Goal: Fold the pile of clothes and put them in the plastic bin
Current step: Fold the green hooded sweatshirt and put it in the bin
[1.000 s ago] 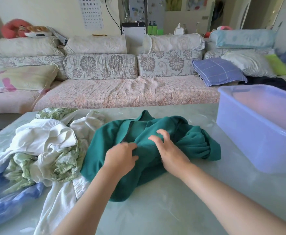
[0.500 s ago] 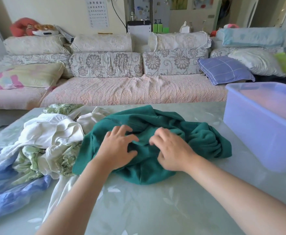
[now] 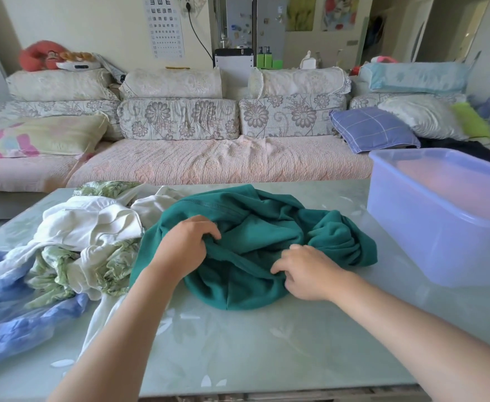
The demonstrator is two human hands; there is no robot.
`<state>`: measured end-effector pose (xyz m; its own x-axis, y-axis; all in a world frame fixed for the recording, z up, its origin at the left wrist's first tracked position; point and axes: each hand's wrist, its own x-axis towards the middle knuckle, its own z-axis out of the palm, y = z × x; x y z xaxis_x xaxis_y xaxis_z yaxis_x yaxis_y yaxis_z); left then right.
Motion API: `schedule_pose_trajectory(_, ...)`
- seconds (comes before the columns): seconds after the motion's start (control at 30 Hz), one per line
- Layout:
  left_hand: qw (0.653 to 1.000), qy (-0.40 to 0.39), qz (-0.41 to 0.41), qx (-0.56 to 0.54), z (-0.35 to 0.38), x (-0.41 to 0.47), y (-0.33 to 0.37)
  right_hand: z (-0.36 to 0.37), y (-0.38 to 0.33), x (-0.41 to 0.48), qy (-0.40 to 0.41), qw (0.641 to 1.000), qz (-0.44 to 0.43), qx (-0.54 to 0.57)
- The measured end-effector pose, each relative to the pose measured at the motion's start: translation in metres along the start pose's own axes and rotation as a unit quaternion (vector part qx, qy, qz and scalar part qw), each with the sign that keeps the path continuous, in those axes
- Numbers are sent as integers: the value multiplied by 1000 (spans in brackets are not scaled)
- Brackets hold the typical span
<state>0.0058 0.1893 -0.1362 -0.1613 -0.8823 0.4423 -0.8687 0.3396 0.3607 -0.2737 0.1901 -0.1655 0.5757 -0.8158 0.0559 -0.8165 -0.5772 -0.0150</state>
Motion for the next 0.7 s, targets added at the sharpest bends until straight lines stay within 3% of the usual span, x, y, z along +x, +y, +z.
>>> schedule_pose_trajectory(0.07, 998, 21, -42, -46, -5, 2, 9, 4, -1, -15, 19, 999, 6, 40)
schedule_pose_trajectory(0.13, 995, -13, -98, -8, -6, -1, 19, 11, -8, -22, 4, 999, -2, 53)
schedule_pose_trajectory(0.2, 978, -63, -111, 164, 0, -7, 29, 20, -16, -22, -24, 999, 4, 46)
schedule_pose_trajectory(0.27, 953, -68, -45, 292, 13, -18, 39, 27, -23, -18, -19, 1000, 0, 16)
schedule_pose_trajectory(0.4, 957, -104, 135, 234, 40, -35, 48, 29, -35, -7, 123, 987, -77, -67)
schedule_pose_trajectory(0.53, 965, -180, 35, 189, 34, -40, 29, 21, -34, -4, 94, 990, -108, 2)
schedule_pose_trajectory(0.7, 995, -37, -16, 94, 12, -31, 25, -25, 1, -19, 82, 992, -85, 33)
